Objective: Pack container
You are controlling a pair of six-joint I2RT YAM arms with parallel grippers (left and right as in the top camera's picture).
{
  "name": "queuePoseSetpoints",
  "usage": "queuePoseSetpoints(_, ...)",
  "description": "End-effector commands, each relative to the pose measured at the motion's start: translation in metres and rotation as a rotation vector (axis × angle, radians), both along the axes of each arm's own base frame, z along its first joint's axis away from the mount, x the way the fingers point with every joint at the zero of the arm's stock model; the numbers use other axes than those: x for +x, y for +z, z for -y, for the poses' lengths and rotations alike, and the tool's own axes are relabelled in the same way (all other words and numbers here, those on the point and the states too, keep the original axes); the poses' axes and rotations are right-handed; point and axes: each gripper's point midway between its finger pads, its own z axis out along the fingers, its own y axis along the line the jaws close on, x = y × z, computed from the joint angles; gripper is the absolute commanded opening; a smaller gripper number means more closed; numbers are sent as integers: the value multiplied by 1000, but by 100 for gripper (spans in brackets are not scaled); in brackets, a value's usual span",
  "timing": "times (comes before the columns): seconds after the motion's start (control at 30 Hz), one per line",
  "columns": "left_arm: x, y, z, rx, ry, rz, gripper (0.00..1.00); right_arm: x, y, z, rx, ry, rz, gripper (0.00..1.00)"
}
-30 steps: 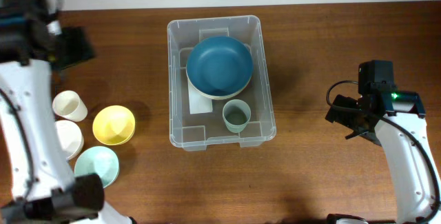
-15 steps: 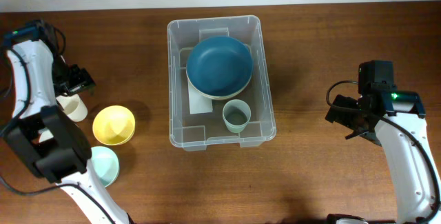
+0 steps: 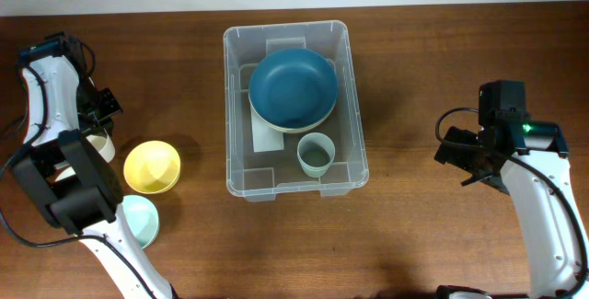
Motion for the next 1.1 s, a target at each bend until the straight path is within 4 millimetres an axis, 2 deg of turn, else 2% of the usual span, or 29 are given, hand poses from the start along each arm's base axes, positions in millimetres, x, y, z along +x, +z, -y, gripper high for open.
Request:
queuePoseSetpoints(0.0, 13, 16, 5, 12, -18, 54, 0, -1, 2, 0, -1, 4, 5, 99)
queuePoseSetpoints(0.07, 22, 34, 10, 30, -36, 104, 1, -1, 2, 0, -1, 4, 5, 99)
queuePoseSetpoints(0.17, 40, 78, 26, 67, -83, 221, 1, -1, 2, 0, -1, 4, 5, 99)
queuePoseSetpoints(0.2, 47, 104, 40, 79, -114, 285, 0, -1, 2, 0, -1, 4, 5, 99)
queuePoseSetpoints(0.27, 51, 136, 66, 77, -166, 361, 0, -1, 2, 0, -1, 4, 5, 99)
queuePoseSetpoints(0.3, 51, 156, 88, 61, -208, 408, 0, -1, 2, 0, -1, 4, 5, 99)
queuePoseSetpoints(0.33, 47, 180, 118, 40, -269, 464, 0, -1, 2, 0, -1, 4, 6, 99)
queuePoseSetpoints(0.37, 43, 194, 139, 34, -314, 495, 0, -1, 2, 0, -2, 4, 6, 99)
queuePoseSetpoints(0.43, 34, 215, 177, 20, -400, 536, 0, -1, 2, 0, -2, 4, 6, 99)
queuePoseSetpoints(0.5, 25, 227, 212, 5, -501, 562, 1, -1, 2, 1, -2, 4, 8, 99)
queuePoseSetpoints(0.6, 6, 230, 262, -38, -627, 548, 1, 0, 2, 0, -2, 4, 9, 99)
queuePoseSetpoints(0.7, -22, 218, 308, -81, -736, 468, 1, 0, 2, 0, -2, 4, 9, 99)
queuePoseSetpoints(0.93, -74, 186, 377, -165, -923, 311, 0, 0, 2, 0, -1, 4, 9, 99)
queuePoseSetpoints(0.97, -85, 181, 399, -205, -974, 308, 0, 0, 2, 0, 0, 4, 9, 99)
queuePoseSetpoints(1.07, -94, 177, 425, -225, -1040, 326, 0, -1, 2, 0, -1, 4, 9, 99)
